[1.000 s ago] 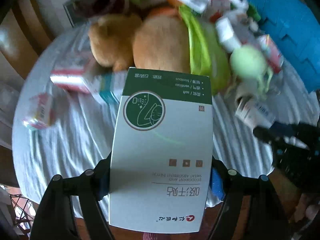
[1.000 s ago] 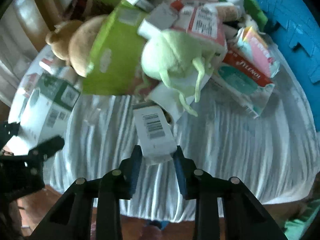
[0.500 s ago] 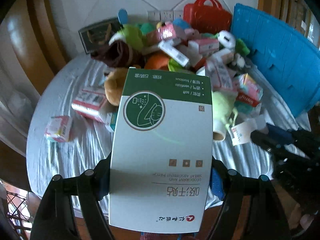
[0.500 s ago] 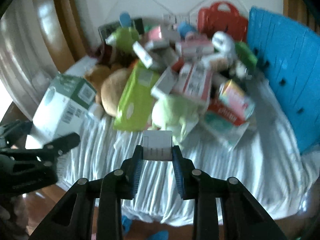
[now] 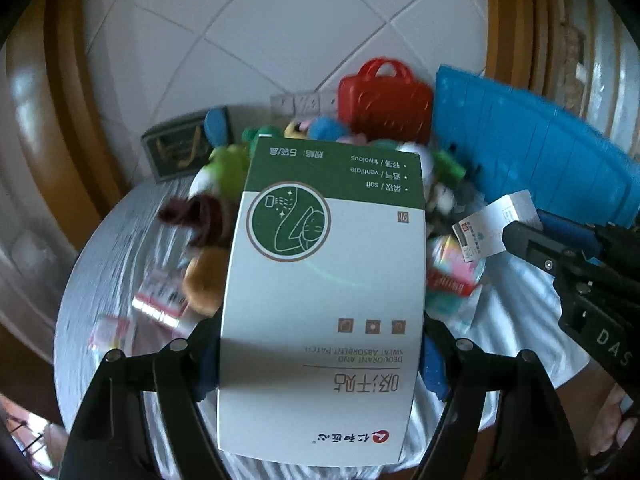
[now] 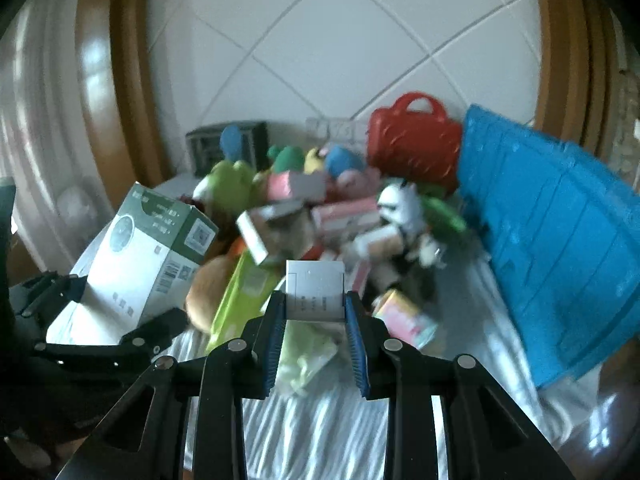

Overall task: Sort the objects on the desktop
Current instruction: 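Carry the patch box and white box over the blue crate with both tools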

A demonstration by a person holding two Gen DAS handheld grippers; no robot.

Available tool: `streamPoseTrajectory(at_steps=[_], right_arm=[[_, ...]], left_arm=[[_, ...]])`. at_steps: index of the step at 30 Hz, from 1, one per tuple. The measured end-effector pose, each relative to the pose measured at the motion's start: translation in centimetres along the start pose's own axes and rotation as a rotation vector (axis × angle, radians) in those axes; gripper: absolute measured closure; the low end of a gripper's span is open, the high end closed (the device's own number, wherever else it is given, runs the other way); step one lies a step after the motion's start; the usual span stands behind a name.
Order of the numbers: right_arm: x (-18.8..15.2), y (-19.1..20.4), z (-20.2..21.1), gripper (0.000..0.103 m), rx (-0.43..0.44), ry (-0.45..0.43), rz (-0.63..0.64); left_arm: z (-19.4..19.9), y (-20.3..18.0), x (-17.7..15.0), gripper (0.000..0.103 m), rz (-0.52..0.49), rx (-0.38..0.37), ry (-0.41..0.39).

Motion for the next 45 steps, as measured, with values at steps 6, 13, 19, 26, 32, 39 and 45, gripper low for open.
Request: streamPoseTrajectory(at_steps=[6, 13, 19, 26, 32, 39, 45], right_arm=[[3.4, -3.0, 1.0, 0.074, -0.091, -0.059, -0.002], [5.1, -8.7, 3.4, 0.074, -0.182, -0.126, -0.043], [4.6, -17.1, 6.0, 0.074, -0.224, -0.183, -0.086], [1.8, -31.6, 8.7, 0.074, -0.266, -0.200, -0.121], [-2.2, -42.9, 8.7, 0.074, -0.318, -0.104, -0.129], [-5.5, -49.3, 6.7, 0.074, -0.360, -0.003, -0.122], [-7.6, -51.9, 6.5, 0.074, -0.363, 0.016, -0.127]], left_arm=[[-0.5, -2.3, 3.7, 0.026, -0.031, -0.068, -0.078], [-0.8, -8.6, 7.0, 0.026, -0.087, -0.154, -0.126], [-0.2, -17.2, 9.4, 0.026, -0.101, -0.223, -0.202], [0.3, -32.2, 11.5, 0.026, -0.111, -0.262, -0.244], [-1.0, -43.9, 11.5, 0.026, -0.136, -0.266, -0.171], [-0.8, -49.5, 11.1, 0.025, -0.165, -0.207, -0.107], [-2.9, -52.0, 9.5, 0.025, -0.181, -0.173, -0.006]])
Point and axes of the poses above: each gripper's, at about its wrist camera, not at the fingertips, and z roughly against the way its jaws point, y to its left, x to its top, the point moved 2 cm from there along -z, roughly the way its jaws point, and after that the axes turned 12 degrees about z, right-handed, at the moved point
